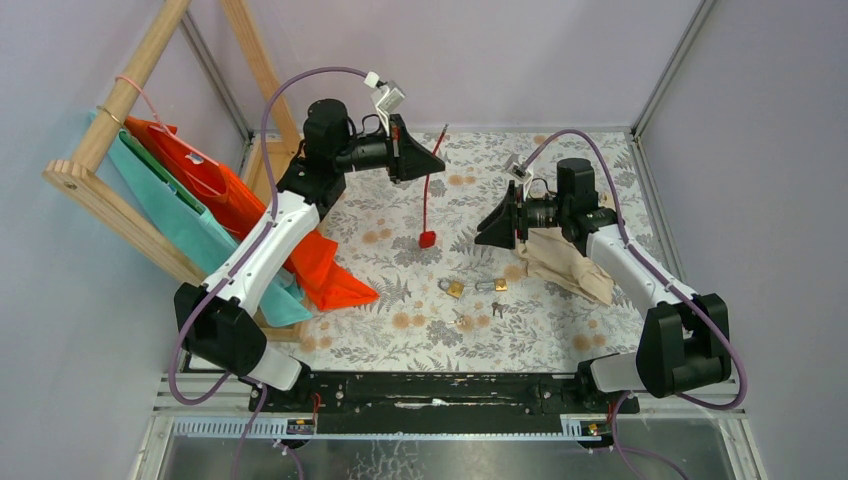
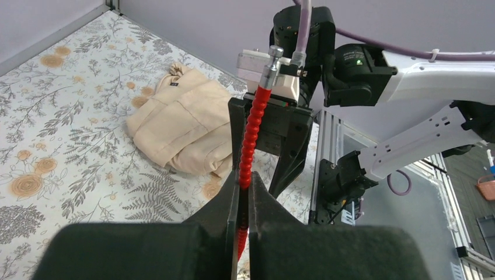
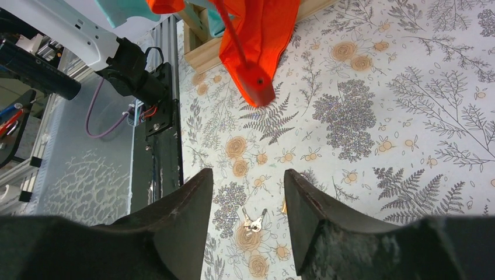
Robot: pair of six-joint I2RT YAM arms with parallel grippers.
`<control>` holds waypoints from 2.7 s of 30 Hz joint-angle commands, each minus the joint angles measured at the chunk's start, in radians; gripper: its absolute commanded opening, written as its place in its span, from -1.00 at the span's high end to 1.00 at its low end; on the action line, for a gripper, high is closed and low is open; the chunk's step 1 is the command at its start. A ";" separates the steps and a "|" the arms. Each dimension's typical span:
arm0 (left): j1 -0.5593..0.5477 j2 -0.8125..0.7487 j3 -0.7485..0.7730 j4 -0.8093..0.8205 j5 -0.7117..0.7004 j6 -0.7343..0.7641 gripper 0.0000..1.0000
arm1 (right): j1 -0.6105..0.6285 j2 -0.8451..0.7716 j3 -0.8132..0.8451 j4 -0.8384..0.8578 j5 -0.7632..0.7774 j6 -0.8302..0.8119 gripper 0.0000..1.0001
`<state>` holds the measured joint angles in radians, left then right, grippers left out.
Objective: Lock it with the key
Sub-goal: Lock the lock.
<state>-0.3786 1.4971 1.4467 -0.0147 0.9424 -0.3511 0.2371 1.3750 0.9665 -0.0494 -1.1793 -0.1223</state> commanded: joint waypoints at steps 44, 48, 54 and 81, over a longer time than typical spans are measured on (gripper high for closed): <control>-0.042 0.076 0.026 0.424 -0.062 -0.631 1.00 | 0.053 -0.030 -0.144 0.606 -0.101 0.445 -0.33; -0.043 0.077 0.022 0.431 -0.061 -0.637 1.00 | 0.054 -0.034 -0.149 0.612 -0.107 0.455 -0.22; -0.041 0.073 0.008 0.443 -0.063 -0.644 1.00 | 0.053 -0.037 -0.155 0.609 -0.115 0.453 0.02; 0.012 0.001 -0.075 0.180 -0.125 -0.256 0.74 | 0.036 -0.054 0.049 -0.055 -0.052 -0.095 1.00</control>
<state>-0.3660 1.5410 1.3773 0.2756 0.8246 -0.8017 0.2787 1.3499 0.8864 0.1535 -1.2560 0.0540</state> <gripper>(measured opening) 0.091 0.317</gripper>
